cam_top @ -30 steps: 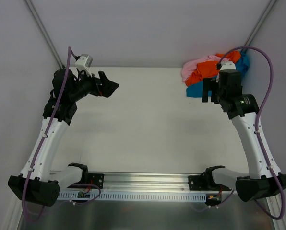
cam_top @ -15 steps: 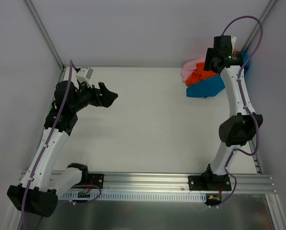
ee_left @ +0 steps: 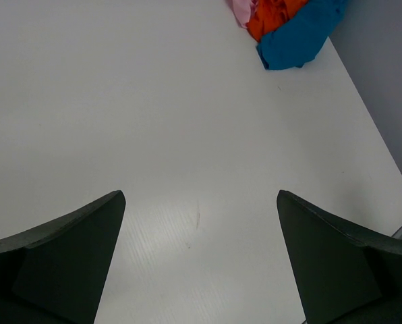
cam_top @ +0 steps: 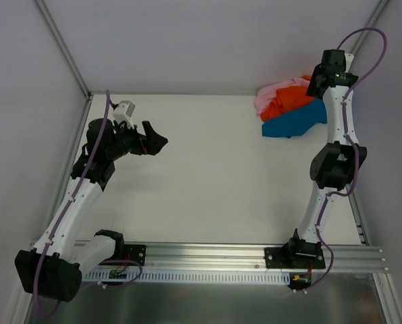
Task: Fold and stack the t-shirts
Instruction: Grab crumpled tshirt from the corner of the board with the right arm
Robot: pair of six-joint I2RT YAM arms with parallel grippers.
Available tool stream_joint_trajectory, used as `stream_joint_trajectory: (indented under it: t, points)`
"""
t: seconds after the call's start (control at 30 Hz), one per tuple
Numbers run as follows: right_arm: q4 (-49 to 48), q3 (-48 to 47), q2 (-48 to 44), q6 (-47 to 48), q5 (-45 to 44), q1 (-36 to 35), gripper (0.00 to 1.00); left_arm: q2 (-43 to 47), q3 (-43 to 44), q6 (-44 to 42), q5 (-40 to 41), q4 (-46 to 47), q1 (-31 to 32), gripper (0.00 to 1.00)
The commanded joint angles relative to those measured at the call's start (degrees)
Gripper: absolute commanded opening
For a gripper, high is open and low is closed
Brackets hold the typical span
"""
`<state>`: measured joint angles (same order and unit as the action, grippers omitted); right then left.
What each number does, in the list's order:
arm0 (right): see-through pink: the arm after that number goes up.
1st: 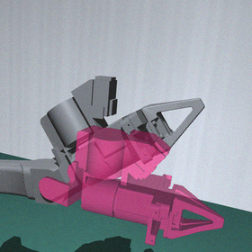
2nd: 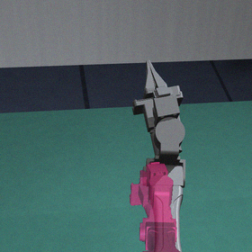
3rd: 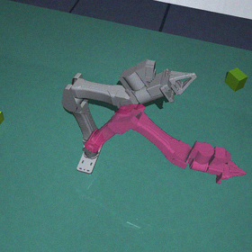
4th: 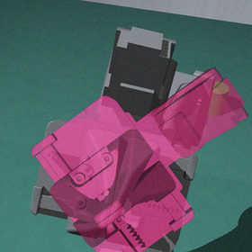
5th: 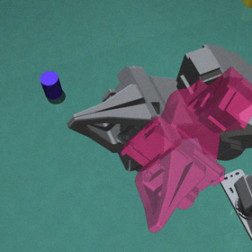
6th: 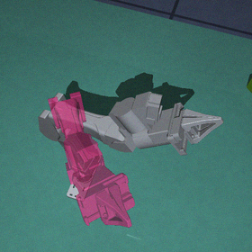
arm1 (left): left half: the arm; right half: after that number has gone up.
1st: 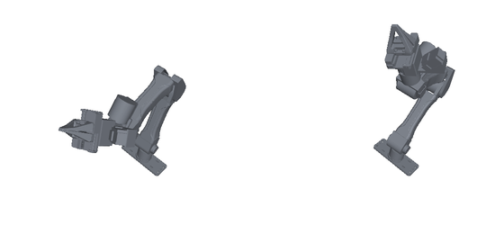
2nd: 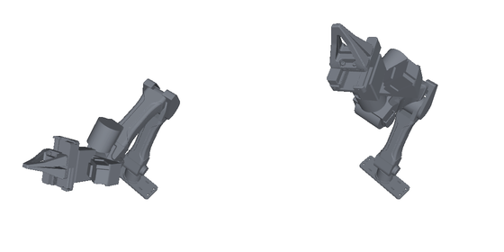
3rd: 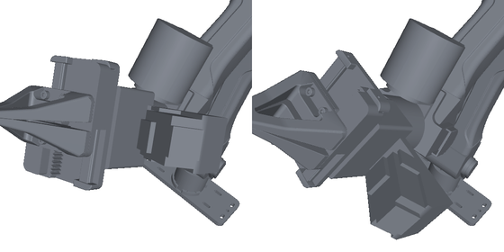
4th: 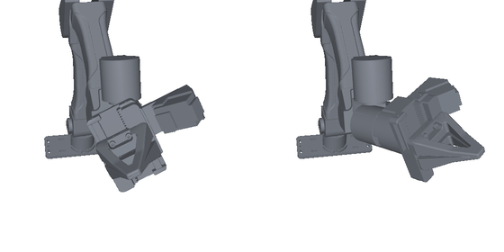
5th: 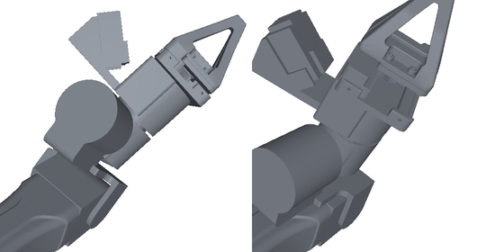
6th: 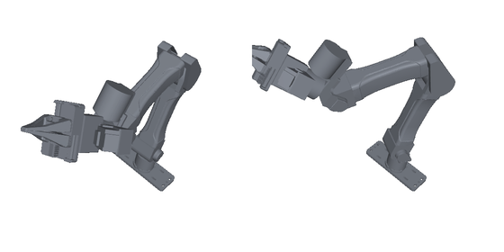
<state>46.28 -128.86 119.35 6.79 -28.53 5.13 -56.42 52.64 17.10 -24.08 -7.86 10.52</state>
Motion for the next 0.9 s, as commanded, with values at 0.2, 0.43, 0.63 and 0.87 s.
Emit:
stream_joint_trajectory:
  t: [0.2,0.43,0.63,0.87]
  points:
    - [-6.4,-5.9,12.0,-3.8,4.7,6.0,0.95,-8.1,4.8,0.0,1.0,0.3,0.3,0.99]
    - [-18.9,-5.4,13.5,-2.0,8.0,8.6,0.96,-13.1,7.5,0.3,-0.2,3.2,0.3,0.99]
    - [-31.1,-5.8,15.8,3.8,9.5,8.6,0.98,-19.9,9.6,-0.6,-1.6,4.8,0.3,0.99]
    - [-34.4,-9.7,21.9,3.1,7.8,9.0,0.91,-25.1,14.0,-0.1,-2.6,4.5,0.3,0.99]
